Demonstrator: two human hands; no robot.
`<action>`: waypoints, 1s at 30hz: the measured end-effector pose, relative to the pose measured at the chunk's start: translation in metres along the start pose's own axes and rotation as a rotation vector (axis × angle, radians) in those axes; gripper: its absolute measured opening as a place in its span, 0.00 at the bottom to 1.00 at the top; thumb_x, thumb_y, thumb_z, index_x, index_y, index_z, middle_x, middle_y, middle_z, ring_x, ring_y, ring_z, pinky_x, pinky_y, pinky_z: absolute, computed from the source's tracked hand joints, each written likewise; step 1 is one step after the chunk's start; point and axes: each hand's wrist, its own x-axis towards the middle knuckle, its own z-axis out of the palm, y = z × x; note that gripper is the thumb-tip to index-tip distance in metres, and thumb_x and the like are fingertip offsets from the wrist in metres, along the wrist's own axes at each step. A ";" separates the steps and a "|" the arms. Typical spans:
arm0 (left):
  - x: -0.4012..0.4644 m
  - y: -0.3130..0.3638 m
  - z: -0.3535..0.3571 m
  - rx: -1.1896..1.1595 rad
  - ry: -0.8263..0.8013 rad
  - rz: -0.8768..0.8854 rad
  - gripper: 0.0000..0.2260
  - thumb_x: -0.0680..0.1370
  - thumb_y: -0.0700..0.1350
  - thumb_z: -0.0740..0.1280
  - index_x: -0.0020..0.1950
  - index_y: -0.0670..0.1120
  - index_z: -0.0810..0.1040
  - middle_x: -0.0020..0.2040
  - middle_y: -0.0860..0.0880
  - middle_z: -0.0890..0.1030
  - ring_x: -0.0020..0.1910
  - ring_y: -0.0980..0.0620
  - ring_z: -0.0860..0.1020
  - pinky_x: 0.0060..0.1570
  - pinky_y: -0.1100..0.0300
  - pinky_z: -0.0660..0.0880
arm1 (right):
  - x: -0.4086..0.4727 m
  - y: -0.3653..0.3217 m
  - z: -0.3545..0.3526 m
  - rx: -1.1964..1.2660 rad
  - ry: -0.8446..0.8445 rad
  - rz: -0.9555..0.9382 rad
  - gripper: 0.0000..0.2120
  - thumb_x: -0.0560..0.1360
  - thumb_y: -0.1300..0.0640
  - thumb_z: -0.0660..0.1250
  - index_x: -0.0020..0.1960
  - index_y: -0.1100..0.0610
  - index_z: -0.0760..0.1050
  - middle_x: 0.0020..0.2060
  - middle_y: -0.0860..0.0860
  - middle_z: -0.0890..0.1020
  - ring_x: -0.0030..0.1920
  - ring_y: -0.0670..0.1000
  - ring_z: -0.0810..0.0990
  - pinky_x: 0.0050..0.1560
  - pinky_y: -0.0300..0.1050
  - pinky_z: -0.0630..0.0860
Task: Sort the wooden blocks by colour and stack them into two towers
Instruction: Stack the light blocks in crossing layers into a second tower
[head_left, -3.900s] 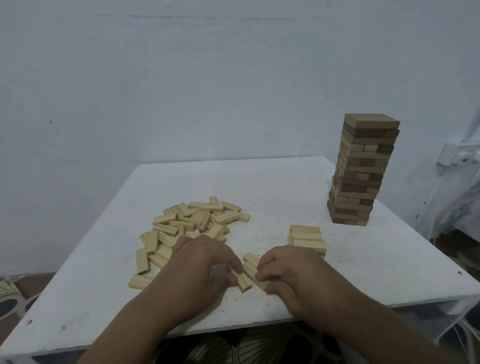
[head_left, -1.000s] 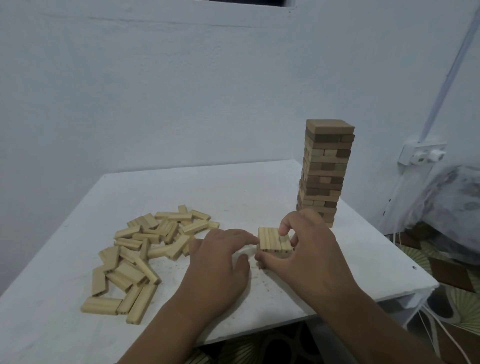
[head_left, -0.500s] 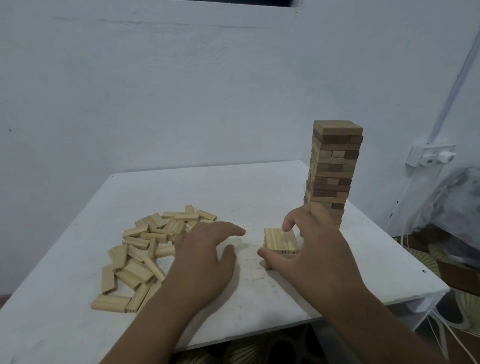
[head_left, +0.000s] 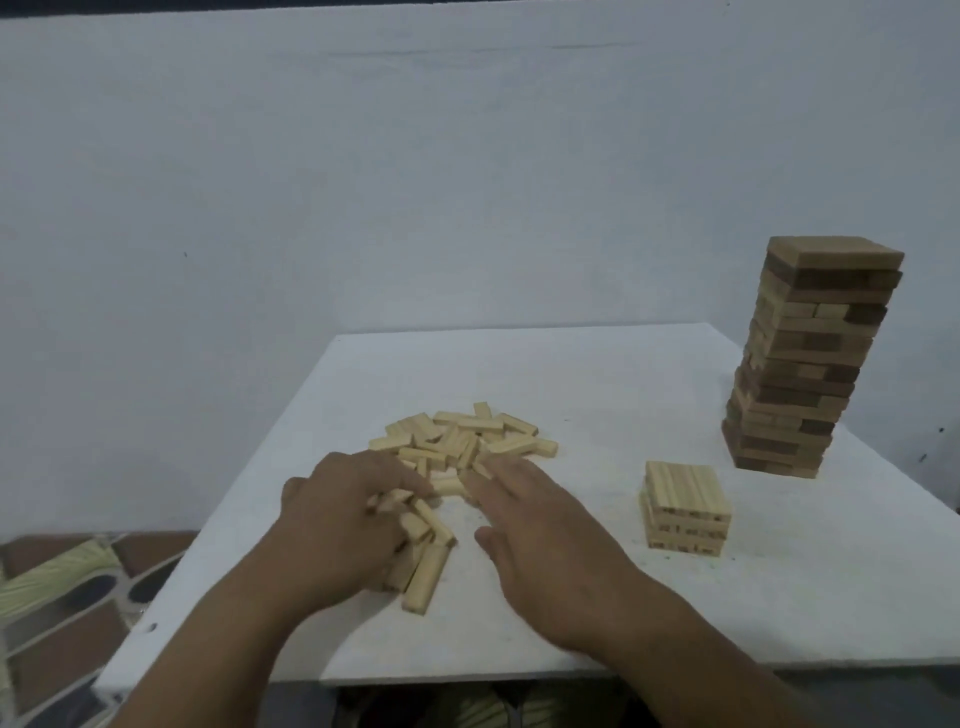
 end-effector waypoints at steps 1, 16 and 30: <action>0.000 -0.004 0.001 0.013 -0.014 0.025 0.14 0.75 0.42 0.67 0.47 0.64 0.81 0.55 0.67 0.77 0.59 0.59 0.70 0.66 0.48 0.63 | 0.002 0.000 0.002 -0.012 0.000 -0.011 0.25 0.84 0.50 0.52 0.80 0.45 0.51 0.80 0.43 0.50 0.79 0.47 0.45 0.77 0.45 0.49; 0.006 0.004 0.032 0.020 -0.023 0.339 0.14 0.75 0.39 0.71 0.47 0.60 0.86 0.44 0.62 0.82 0.49 0.62 0.76 0.53 0.61 0.73 | -0.022 0.004 -0.008 0.023 0.091 -0.036 0.14 0.81 0.48 0.60 0.65 0.44 0.76 0.55 0.41 0.72 0.60 0.44 0.66 0.54 0.39 0.70; 0.005 0.035 0.068 -0.156 -0.020 0.450 0.07 0.72 0.47 0.75 0.47 0.57 0.84 0.46 0.62 0.80 0.47 0.65 0.76 0.47 0.69 0.71 | -0.064 0.027 -0.037 0.037 0.056 0.075 0.12 0.76 0.47 0.66 0.55 0.48 0.83 0.50 0.38 0.80 0.51 0.40 0.74 0.56 0.39 0.74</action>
